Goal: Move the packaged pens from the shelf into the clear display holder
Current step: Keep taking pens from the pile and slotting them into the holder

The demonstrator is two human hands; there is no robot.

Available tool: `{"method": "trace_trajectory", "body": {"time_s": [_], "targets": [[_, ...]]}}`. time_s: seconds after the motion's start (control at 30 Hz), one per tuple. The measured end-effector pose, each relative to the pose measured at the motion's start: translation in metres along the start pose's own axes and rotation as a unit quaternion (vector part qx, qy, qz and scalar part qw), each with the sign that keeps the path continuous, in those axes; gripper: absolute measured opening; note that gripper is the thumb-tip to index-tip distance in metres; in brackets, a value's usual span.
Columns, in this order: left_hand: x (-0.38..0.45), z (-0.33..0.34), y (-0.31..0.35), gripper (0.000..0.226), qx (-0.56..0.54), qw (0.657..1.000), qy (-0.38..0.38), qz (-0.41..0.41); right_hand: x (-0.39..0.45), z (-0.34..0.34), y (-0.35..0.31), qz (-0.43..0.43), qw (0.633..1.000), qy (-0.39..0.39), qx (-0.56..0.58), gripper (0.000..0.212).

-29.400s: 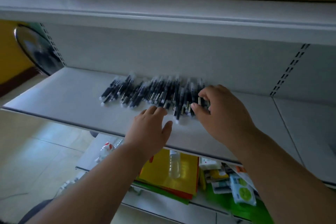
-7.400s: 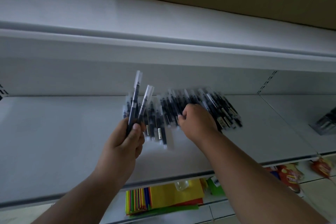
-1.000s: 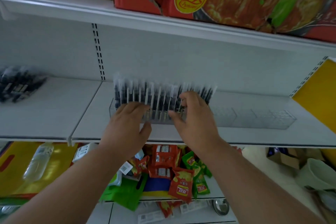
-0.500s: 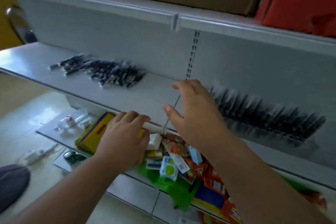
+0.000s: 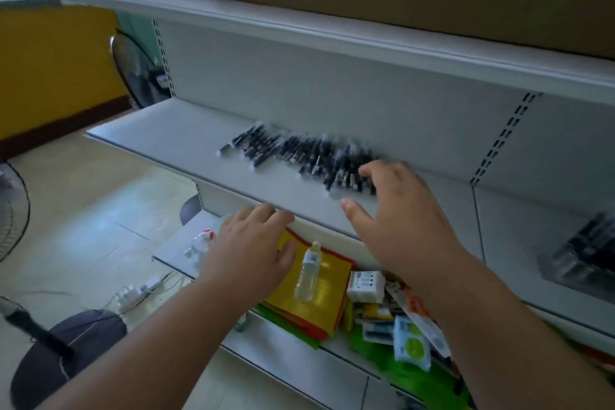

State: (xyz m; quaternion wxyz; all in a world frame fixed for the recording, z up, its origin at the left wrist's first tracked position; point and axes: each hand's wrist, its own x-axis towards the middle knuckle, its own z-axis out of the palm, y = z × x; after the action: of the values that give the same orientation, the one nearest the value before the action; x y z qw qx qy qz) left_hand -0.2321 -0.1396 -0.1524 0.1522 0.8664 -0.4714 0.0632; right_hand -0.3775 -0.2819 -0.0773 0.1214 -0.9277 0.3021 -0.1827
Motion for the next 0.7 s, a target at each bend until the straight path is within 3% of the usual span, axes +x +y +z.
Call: {"method": "trace_trajectory", "body": {"time_s": [0.3,0.47,0.7], "targets": [[0.075,0.018,-0.041,0.036,-0.044,0.999,0.016,-0.003,0.082,0.034,-0.018,-0.002,1.0,-0.011,-0.015,0.05],[0.107,0.01,-0.078,0.039,-0.014,1.0,-0.002,-0.02,0.128,0.056,-0.037,-0.022,1.0,-0.003,-0.007,0.048],[0.164,0.026,-0.148,0.032,-0.068,0.997,0.007,-0.018,0.178,0.093,-0.062,-0.007,1.0,0.015,-0.011,0.042]]}}
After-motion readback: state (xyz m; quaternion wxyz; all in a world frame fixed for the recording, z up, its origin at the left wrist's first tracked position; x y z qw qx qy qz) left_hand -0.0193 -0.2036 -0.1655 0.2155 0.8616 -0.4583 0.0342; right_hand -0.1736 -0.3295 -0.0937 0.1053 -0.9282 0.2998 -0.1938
